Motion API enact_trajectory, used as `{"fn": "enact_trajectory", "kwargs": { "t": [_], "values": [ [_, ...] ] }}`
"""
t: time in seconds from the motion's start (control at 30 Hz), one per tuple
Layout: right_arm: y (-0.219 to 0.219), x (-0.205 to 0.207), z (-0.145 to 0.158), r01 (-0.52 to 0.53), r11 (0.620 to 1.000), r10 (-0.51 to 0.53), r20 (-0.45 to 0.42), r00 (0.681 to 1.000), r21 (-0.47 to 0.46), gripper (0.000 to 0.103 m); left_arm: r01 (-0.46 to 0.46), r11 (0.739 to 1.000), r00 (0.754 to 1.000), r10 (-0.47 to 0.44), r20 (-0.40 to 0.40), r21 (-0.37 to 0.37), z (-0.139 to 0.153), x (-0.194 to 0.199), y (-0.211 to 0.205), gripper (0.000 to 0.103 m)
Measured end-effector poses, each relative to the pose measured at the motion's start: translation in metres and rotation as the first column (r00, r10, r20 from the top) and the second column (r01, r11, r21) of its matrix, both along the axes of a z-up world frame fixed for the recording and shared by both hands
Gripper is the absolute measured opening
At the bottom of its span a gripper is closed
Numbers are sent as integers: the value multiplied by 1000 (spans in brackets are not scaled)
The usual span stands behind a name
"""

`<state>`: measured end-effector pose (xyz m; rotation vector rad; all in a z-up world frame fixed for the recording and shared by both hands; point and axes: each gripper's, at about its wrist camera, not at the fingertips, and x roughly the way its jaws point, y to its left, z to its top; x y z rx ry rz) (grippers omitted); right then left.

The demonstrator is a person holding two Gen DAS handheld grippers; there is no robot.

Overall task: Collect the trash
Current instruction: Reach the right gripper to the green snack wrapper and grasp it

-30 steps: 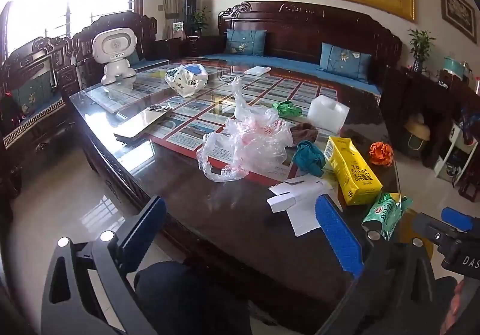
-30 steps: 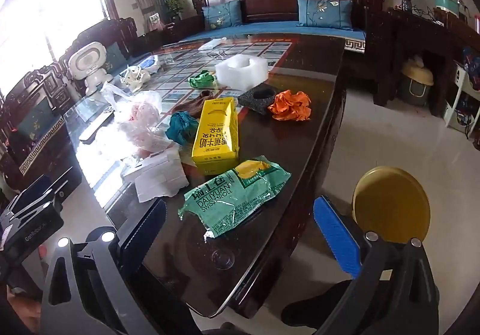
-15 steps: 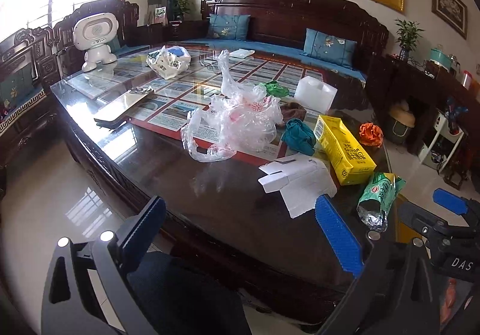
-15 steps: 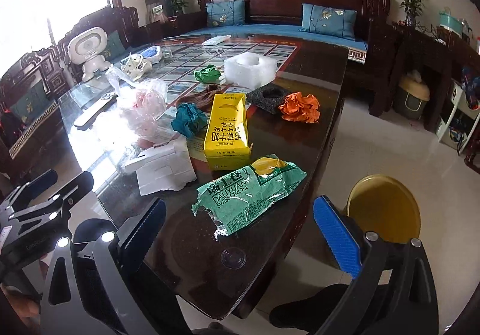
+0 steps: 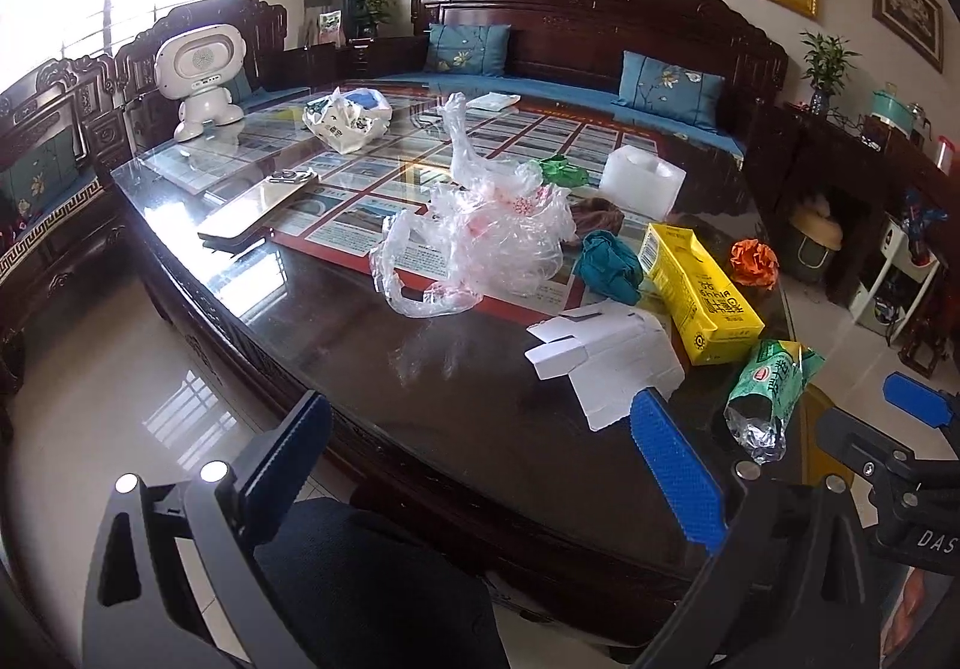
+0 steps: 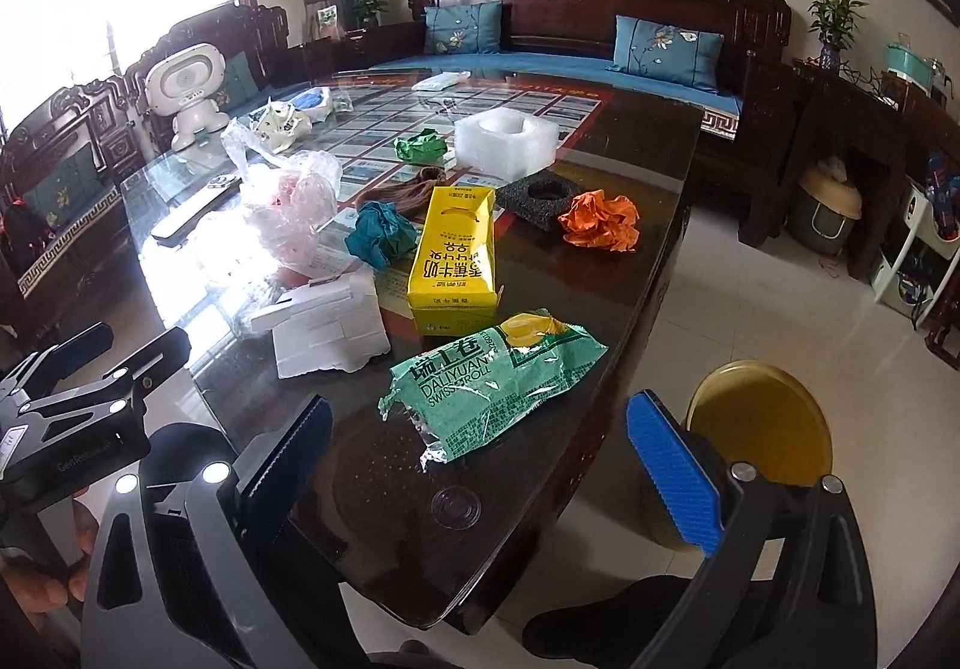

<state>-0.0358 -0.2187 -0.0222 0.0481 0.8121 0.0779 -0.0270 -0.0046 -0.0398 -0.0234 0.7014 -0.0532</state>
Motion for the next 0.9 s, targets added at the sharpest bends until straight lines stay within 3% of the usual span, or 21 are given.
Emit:
{"fn": "enact_trajectory", "kwargs": {
  "t": [0.6, 0.9],
  "values": [
    [-6, 15, -9, 23, 1000, -23, -20, 1000, 13, 95, -6, 1000, 1000, 6, -2, 5, -2, 9, -4, 99],
    [-15, 43, -30, 98, 988, -84, -121, 989, 117, 95, 6, 1000, 1000, -6, -24, -1, -14, 19, 0, 99]
  ]
}}
